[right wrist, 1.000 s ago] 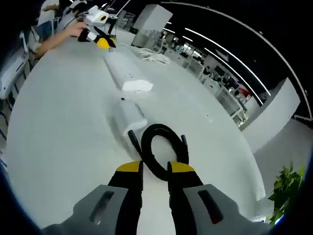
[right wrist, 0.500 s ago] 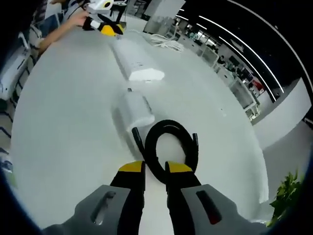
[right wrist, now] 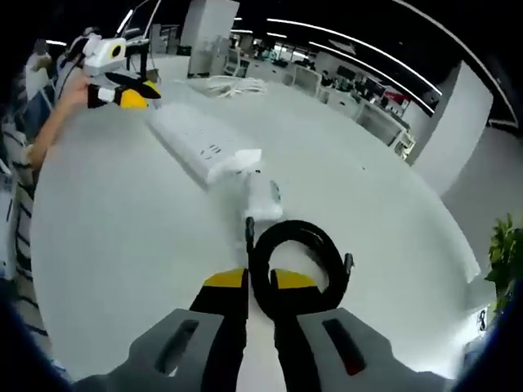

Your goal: Straighten the power strip on the desk, plug the charger into it

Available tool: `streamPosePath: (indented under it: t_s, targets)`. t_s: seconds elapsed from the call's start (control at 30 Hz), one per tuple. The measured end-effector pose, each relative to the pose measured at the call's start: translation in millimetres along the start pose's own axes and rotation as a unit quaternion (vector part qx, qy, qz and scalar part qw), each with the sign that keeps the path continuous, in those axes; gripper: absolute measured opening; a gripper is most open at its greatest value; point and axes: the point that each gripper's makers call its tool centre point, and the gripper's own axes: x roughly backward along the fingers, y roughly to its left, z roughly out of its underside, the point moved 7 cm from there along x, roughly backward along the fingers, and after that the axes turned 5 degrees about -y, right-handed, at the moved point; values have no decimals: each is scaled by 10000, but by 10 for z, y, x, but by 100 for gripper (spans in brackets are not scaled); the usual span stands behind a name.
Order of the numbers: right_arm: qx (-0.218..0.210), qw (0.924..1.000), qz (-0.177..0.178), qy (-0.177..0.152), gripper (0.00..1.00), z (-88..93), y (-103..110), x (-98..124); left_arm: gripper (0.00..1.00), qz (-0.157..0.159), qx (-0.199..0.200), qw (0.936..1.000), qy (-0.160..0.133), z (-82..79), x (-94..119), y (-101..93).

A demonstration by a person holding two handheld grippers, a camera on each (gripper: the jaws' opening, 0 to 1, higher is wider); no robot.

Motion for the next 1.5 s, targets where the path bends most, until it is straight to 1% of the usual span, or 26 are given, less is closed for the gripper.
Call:
streamPosePath:
  t_s: [0.07, 0.1, 0.2, 0.27, 0.3, 0.33, 0.37, 0.4, 0.43, 0.47, 0.5, 0.53, 0.63, 0.67, 0.73, 0.8, 0.83, 1.0, 1.03, 1.07, 1.1, 1.23, 1.33, 1.47, 1.5]
  targets:
    - [175, 9998, -32, 33, 12, -8, 24, -9, 25, 12, 5, 10000, -8, -1, 1, -4]
    - [361, 9993, -37, 51, 12, -9, 9, 0, 25, 12, 5, 10000, -11, -3, 2, -3]
    - [486, 9988, -97, -18, 14, -3, -25, 64, 25, -7, 0, 10000, -22, -13, 9, 13]
    - [659, 9976, -200, 39, 14, 30, -44, 107, 25, -9, 12, 10000, -26, -13, 11, 15]
    - [852, 9959, -254, 147, 15, 61, -56, 123, 25, -11, 6, 10000, -22, -10, 12, 12]
    - [1065, 9938, -284, 129, 15, 71, -59, 135, 25, -10, -5, 10000, -20, -9, 11, 8]
    - [1103, 9933, -320, 123, 15, 78, -44, 137, 25, -4, -13, 10000, -18, -7, 9, 1]
    - [1221, 9913, -421, 245, 15, 99, -25, 137, 25, 11, -18, 10000, -15, -7, 5, -4]
    - [1314, 9898, -467, 278, 16, 106, -15, 128, 25, 25, -19, 10000, -9, -6, 2, -7]
    - [1326, 9894, -517, 293, 16, 119, 9, 110, 25, 35, -17, 10000, 0, -5, -2, -8]
    - [1325, 9891, -550, 337, 19, 132, 24, 90, 25, 42, -14, 10000, 10, -4, -6, -6]
    - [1407, 9877, -584, 340, 19, 120, 37, 84, 25, 54, -14, 10000, 19, -2, -8, -8]
    - [1291, 9892, -595, 367, 15, 98, 10, 67, 25, 84, 3, 10000, 13, -2, -8, -18]
    - [1167, 9905, -649, 327, 15, 95, 0, 57, 25, 86, 5, 10000, 4, -5, -5, -19]
    - [1113, 9909, -692, 308, 15, 102, -23, 46, 25, 68, 0, 10000, 0, -11, 0, -8]
    - [1148, 9903, -714, 317, 15, 112, -34, 36, 25, 53, -13, 10000, -3, -20, 4, 6]
    - [1240, 9891, -691, 385, 15, 124, -52, 34, 25, 54, -11, 10000, -7, -24, 5, 10]
    - [1206, 9888, -793, 390, 15, 114, -58, 29, 25, 71, -11, 10000, -14, -32, 4, 10]
    - [1152, 9888, -864, 393, 14, 107, -48, 28, 25, 74, -16, 10000, -10, -30, 3, 7]
    - [978, 9894, -1029, 319, 14, 92, -7, 23, 25, 77, -21, 10000, -6, -30, 2, 6]
    - [851, 9899, -1100, 279, 13, 80, 12, 17, 25, 79, -23, 10000, -3, -31, 2, 6]
    - [776, 9901, -1136, 280, 12, 65, 48, -5, 25, 80, -25, 10000, -13, -28, 7, -1]
    - [608, 9906, -1206, 229, 11, 52, 91, -17, 25, 73, -23, 10000, -8, -26, 9, 2]
    - [104, 9917, -1272, 139, 9, 18, 141, -50, 25, 95, -37, 9999, -22, -30, 11, -16]
    - [34, 9916, -1289, 119, 9, 16, 154, -58, 25, 100, -36, 9999, -27, -32, 10, -19]
